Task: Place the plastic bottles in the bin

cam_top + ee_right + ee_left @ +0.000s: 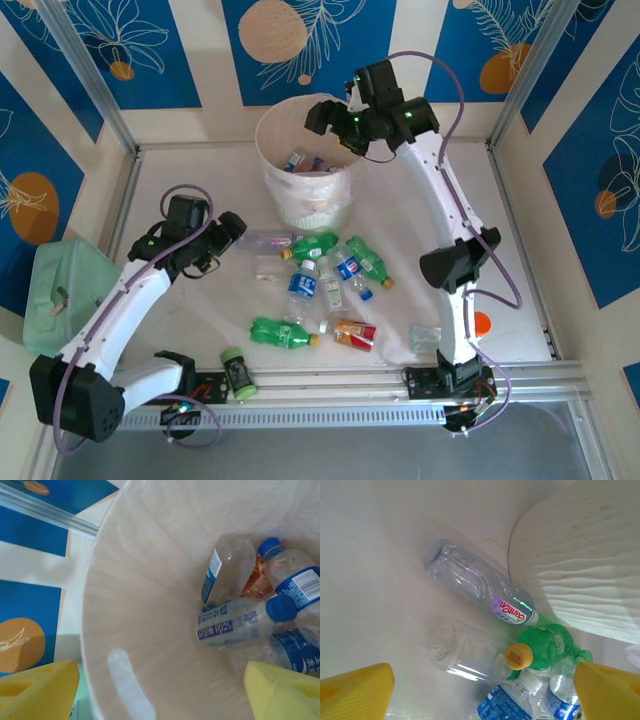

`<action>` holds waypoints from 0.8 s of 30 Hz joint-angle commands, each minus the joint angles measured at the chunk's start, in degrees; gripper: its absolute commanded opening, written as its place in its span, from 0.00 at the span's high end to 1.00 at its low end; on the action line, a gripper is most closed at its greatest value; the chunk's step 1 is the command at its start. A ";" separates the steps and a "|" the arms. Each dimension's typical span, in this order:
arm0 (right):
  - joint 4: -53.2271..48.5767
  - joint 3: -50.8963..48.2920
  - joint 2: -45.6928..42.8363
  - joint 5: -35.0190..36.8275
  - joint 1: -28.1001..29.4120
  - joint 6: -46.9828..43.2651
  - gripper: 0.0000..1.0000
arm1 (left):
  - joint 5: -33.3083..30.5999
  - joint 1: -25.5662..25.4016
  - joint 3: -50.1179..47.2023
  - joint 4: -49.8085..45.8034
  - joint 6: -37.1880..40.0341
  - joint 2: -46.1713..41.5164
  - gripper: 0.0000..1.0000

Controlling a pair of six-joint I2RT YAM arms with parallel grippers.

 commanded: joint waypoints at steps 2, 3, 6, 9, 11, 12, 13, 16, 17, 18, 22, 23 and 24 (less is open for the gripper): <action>1.76 -9.02 -13.56 4.49 3.98 -3.91 0.14 | 4.38 2.24 -2.29 5.60 -7.66 3.83 0.12; 3.08 -12.57 -16.40 4.79 4.69 -4.16 0.14 | 4.24 2.50 -2.44 6.09 -8.68 5.12 0.12; 7.17 -22.45 -24.48 5.44 6.73 -4.37 0.12 | 4.95 2.83 -2.46 9.08 -10.91 8.38 0.12; 10.91 -32.20 -31.83 5.41 8.40 -3.69 0.11 | 5.02 2.83 -1.37 11.33 -12.01 11.58 0.11; 12.80 -37.73 -36.02 5.85 9.37 -3.30 0.11 | 4.56 2.79 -0.67 12.54 -12.36 13.37 0.10; 13.46 -40.25 -37.89 6.42 9.79 -2.78 0.11 | 4.08 2.82 -0.08 12.41 -12.71 14.22 0.10; 13.86 -42.23 -39.32 6.71 9.97 -2.39 0.10 | 3.43 2.85 0.30 11.91 -13.20 15.12 0.09; 14.42 -47.07 -43.08 7.36 10.15 -0.92 0.10 | 1.52 2.72 2.27 9.94 -14.31 17.90 0.10; 14.39 -48.34 -44.02 7.55 10.14 -0.57 0.10 | 1.04 2.69 2.91 9.08 -14.88 18.82 0.10; 14.51 -49.44 -44.78 7.63 10.24 -0.28 0.10 | 0.63 2.75 3.50 8.58 -15.42 19.68 0.10; 14.34 -52.22 -46.47 7.69 10.33 0.34 0.10 | -0.15 2.58 5.54 7.71 -15.99 23.08 0.10; 14.21 -52.70 -46.76 7.80 10.40 0.54 0.10 | -0.30 2.42 6.22 7.37 -16.04 24.04 0.10; 14.16 -53.28 -46.94 7.87 10.42 0.59 0.10 | -0.35 2.48 6.78 7.04 -16.08 25.00 0.10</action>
